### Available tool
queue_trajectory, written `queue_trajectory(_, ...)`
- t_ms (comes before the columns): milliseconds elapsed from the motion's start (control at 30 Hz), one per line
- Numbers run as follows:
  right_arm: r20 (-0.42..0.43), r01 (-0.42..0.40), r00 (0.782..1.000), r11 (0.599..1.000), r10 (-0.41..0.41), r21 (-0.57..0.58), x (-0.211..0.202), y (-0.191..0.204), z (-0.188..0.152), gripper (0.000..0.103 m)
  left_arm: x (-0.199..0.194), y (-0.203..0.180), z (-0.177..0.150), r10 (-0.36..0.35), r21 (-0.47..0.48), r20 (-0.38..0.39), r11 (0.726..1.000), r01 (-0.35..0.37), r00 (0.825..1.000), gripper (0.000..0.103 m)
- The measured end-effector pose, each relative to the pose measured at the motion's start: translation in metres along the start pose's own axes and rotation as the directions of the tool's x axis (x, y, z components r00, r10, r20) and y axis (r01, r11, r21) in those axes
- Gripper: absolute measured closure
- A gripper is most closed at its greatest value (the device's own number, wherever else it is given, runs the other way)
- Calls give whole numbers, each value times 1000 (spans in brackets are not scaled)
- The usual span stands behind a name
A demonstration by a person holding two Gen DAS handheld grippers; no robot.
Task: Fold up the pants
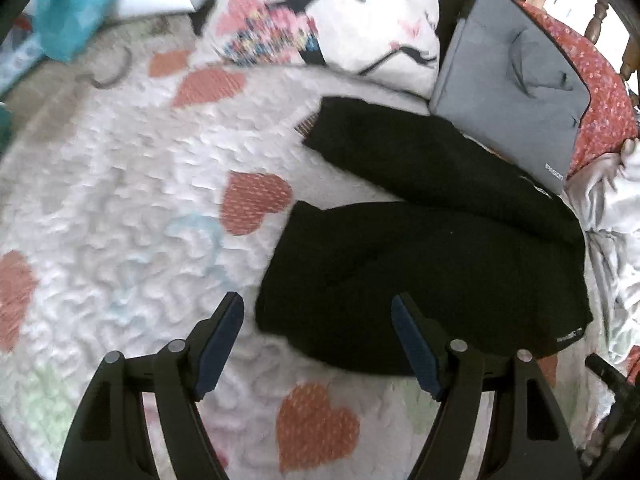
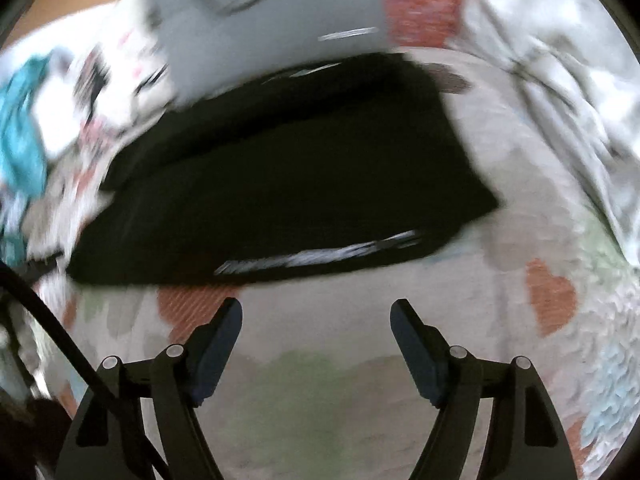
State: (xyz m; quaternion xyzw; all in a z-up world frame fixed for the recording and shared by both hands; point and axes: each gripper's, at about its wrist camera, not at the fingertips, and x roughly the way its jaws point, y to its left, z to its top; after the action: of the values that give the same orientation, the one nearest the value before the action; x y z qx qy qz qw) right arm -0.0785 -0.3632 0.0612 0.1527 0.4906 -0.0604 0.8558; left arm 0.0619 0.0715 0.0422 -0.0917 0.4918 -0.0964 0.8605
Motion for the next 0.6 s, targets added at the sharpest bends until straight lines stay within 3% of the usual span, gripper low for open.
queue_trajectory(133, 12, -7, 1000, 978, 4, 209, 4, -62, 18, 23, 29, -2, 3, -23, -9, -71, 1000, 22, 997, 27)
queue_trajectory(200, 13, -23, 1000, 957, 21, 288, 10, -81, 23, 23, 33, -10, 3, -11, 21, -52, 1000, 12, 999, 19)
queue_trajectory(333, 34, -70, 997, 924, 62, 377, 29, -96, 34, 23, 44, -24, 4, 47, 71, -52, 996, -44, 997, 15)
queue_trajectory(367, 36, -72, 997, 921, 63, 384, 34, -91, 38, 23, 46, -29, 4, 78, 93, -51, 993, -73, 996, 20)
queue_trajectory(400, 41, -70, 997, 918, 59, 391, 40, -88, 43, 22, 45, -32, 3, 91, 106, -42, 991, -87, 995, 43)
queue_trajectory(433, 51, -62, 998, 916, 46, 397, 44, -84, 49, 22, 43, -33, 2, 109, 116, -35, 988, -104, 993, 58)
queue_trajectory(467, 57, -63, 997, 913, 44, 403, 46, -84, 53, 23, 40, -33, 3, 114, 119, -38, 987, -109, 993, 83)
queue_trajectory(500, 61, -62, 997, 908, 40, 414, 49, -81, 59, 31, 39, -31, 5, 58, 99, -66, 994, -52, 996, 87)
queue_trajectory(567, 46, -40, 999, 905, 22, 423, 51, -78, 64, 64, 36, -27, 7, 20, 63, -96, 998, -14, 995, 88)
queue_trajectory(600, 27, -31, 999, 903, 22, 429, 53, -76, 67, 85, 34, -25, 8, 11, 51, -103, 999, -6, 995, 88)
